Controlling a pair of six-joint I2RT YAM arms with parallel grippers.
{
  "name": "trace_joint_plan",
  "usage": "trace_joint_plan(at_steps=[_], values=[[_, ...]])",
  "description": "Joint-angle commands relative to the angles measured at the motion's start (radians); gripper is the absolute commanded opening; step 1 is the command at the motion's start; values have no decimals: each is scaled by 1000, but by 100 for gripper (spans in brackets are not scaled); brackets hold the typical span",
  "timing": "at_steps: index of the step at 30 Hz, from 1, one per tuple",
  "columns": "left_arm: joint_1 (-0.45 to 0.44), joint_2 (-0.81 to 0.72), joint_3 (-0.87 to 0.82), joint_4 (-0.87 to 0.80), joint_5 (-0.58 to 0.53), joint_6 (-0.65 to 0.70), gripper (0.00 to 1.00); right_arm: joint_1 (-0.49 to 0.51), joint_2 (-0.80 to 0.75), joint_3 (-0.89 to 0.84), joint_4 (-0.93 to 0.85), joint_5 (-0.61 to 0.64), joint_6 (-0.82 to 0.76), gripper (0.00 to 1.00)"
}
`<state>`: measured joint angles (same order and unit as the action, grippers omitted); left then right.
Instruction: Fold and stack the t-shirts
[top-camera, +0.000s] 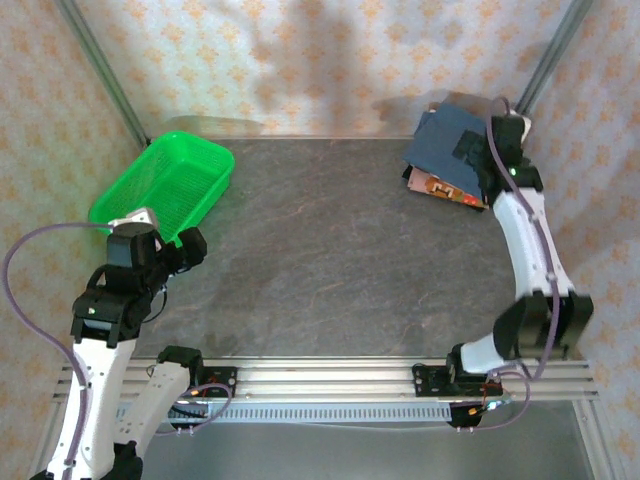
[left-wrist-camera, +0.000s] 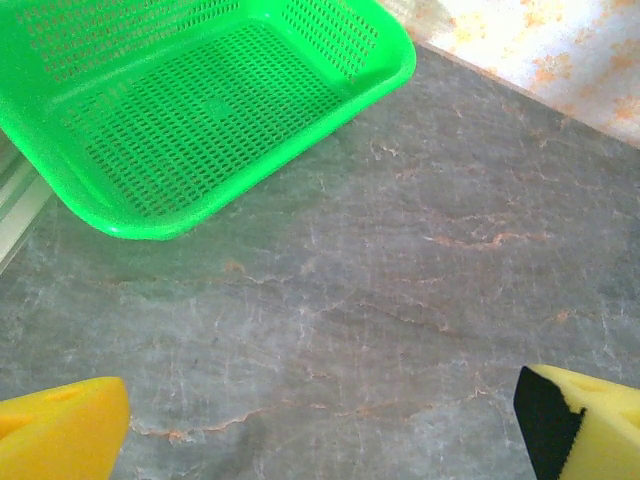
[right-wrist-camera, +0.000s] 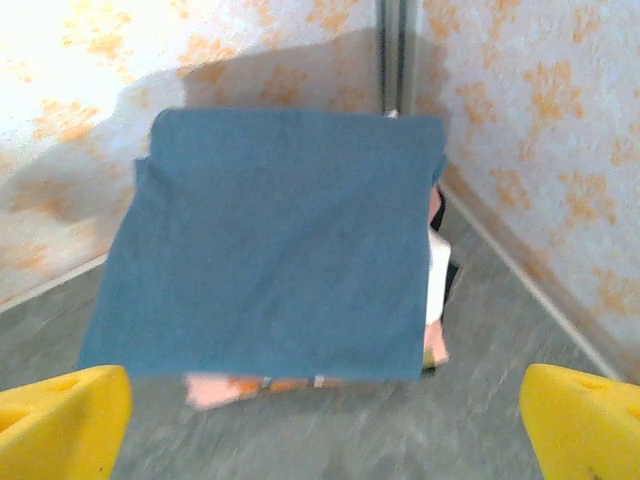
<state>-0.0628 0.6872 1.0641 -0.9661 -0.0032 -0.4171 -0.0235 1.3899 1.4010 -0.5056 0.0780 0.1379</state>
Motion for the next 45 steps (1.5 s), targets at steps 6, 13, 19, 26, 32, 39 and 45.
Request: trace_joint_plan(at_steps=[6, 13, 19, 26, 32, 39, 45], values=[[16, -4, -275, 352, -225, 57, 100, 44, -450, -548, 19, -159, 63, 99], [26, 43, -606, 889, -268, 228, 100, 44, -809, -1023, 379, 104, -48, 99], [60, 147, -752, 1241, -288, 295, 100, 43, -645, -1129, 706, 124, -23, 99], [90, 466, -743, 1504, -161, 270, 100, 41, -282, -1173, 1243, 108, -114, 99], [84, 627, -722, 1678, -157, 311, 100, 27, 37, -1140, 1511, 45, -121, 99], [31, 798, -640, 1692, -99, 404, 100, 42, 160, -1025, 1426, 60, -138, 99], [26, 813, -648, 1733, -105, 411, 100, 44, 153, -1043, 1442, 56, -145, 99]])
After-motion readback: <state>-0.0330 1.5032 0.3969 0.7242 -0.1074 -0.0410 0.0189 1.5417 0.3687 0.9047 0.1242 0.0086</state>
